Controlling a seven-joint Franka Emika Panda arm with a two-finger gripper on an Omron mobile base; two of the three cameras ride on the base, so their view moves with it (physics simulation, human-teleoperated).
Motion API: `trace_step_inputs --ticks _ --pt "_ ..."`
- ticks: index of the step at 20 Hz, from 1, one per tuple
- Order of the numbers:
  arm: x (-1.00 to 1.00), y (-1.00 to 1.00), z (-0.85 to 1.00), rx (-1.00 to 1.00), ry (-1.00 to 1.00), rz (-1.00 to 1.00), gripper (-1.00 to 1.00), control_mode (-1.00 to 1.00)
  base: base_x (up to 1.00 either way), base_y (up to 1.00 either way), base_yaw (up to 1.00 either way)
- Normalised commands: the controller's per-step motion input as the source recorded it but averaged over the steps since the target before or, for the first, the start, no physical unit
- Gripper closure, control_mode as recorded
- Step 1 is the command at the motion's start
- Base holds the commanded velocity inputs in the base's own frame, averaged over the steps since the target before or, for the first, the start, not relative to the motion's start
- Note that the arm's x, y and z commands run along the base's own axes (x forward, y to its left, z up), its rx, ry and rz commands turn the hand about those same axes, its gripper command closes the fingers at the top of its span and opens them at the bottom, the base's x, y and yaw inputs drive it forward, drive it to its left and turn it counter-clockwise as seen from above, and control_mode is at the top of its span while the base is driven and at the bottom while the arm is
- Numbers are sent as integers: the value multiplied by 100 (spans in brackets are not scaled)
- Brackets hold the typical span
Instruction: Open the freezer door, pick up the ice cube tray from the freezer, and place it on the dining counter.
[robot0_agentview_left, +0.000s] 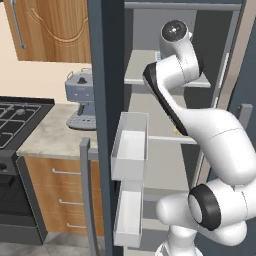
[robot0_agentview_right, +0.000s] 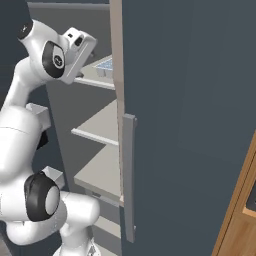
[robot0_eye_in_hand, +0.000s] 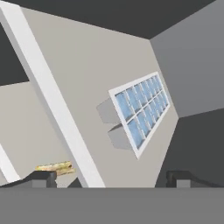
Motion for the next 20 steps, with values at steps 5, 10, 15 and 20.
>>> trace_step_inputs --ticks 5,10,15,20 --pt "34 -1 -7 0 0 0 -100 -100 0 0 0" --pt "33 -4 -11 0 0 0 -100 -100 0 0 0" --pt "27 -11 -6 0 0 0 -100 -100 0 0 0" --pt "19 -12 -1 0 0 0 -100 -100 0 0 0"
